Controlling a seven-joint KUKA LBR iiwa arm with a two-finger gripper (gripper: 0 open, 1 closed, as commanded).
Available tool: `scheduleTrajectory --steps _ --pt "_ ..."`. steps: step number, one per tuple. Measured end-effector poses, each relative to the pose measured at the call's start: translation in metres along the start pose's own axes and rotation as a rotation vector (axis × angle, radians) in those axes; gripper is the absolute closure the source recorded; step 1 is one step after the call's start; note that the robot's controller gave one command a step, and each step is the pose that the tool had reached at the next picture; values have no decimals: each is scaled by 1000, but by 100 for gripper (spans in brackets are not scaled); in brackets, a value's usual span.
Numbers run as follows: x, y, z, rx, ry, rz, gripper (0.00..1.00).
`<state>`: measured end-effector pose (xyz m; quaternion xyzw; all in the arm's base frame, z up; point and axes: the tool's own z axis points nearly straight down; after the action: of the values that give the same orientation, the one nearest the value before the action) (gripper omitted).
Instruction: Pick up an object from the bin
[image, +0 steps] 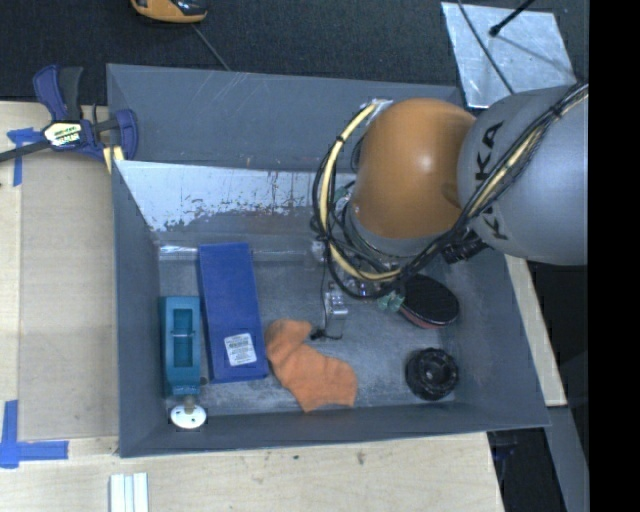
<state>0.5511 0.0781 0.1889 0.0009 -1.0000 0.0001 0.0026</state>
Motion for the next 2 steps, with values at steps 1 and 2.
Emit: scheduleTrajectory --steps 1,2 --pt "-2 0 -5 -1 -8 2 0" --pt "10 -10 34 -1 -14 -64 0"
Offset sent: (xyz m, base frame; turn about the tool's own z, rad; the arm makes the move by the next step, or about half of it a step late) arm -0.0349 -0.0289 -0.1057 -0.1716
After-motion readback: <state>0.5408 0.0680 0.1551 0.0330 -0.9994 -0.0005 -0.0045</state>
